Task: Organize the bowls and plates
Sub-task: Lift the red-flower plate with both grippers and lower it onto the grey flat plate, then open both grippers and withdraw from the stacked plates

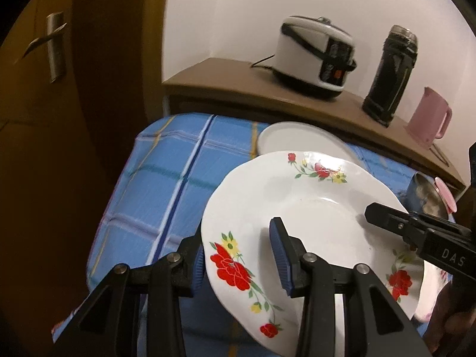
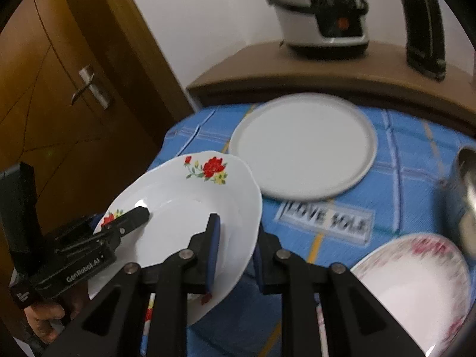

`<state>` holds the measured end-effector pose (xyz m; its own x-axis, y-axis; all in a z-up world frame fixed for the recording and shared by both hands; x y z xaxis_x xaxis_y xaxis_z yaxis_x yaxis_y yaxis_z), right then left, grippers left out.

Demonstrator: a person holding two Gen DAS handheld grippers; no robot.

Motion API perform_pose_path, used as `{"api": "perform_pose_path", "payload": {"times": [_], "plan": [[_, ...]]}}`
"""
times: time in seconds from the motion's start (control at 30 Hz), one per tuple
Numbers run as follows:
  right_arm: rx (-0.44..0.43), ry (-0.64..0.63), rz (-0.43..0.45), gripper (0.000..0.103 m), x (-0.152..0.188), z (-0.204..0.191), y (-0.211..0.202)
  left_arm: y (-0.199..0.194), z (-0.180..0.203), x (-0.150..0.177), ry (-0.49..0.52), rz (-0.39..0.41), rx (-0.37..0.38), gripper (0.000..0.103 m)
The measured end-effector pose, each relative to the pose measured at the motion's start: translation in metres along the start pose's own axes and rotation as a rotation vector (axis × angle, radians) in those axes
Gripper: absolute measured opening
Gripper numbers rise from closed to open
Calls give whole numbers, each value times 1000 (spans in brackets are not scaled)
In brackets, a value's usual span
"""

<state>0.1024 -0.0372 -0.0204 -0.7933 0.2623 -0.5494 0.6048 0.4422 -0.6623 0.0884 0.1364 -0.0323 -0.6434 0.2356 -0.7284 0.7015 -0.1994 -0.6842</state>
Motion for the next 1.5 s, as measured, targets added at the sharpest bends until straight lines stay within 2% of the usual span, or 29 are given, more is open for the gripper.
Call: {"api": "perform_pose_path", "payload": {"times": [0.17, 0.3, 0.5, 0.77, 1.1, 1.2, 1.27, 1.4, 1.43, 1.5], "plan": [[19, 37, 20, 21, -26, 16, -5, 20, 13, -37, 33, 29, 40, 42], [62, 34, 50, 21, -49, 27, -3, 40, 23, -66, 72, 49, 44, 42], [76, 118, 39, 21, -72, 59, 18, 81, 33, -92, 106, 30, 44, 42], [134, 155, 18, 21, -89, 83, 47, 129, 35, -102, 102, -17, 55, 42], [178, 162, 1, 21, -97, 98, 69, 156, 38, -100, 111, -49, 48, 42], [182, 160, -9, 23, -97, 100, 76, 160, 38, -100, 129, -56, 13, 42], [189, 151, -11, 24, -97, 100, 78, 157, 36, -101, 118, -36, 20, 42], [211, 126, -17, 27, -97, 96, 81, 147, 36, -104, 142, 12, -17, 42], [213, 121, -20, 32, -97, 95, 81, 145, 35, -104, 142, 15, -17, 42], [196, 121, -3, 52, -99, 93, 78, 141, 30, -102, 120, 22, -19, 43]]}}
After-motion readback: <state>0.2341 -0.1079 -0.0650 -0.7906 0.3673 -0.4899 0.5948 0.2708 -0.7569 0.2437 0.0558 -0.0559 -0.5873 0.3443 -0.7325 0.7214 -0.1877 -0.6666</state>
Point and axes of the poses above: each gripper's, at about its wrist camera, not at the fingertips, and y roughly the way its jaws point, z to its right, x to its underside, the point moved 3 cm from there along y, roughly the way its jaws point, and after that the axes turned 15 degrees about y, right-handed, at the moved point
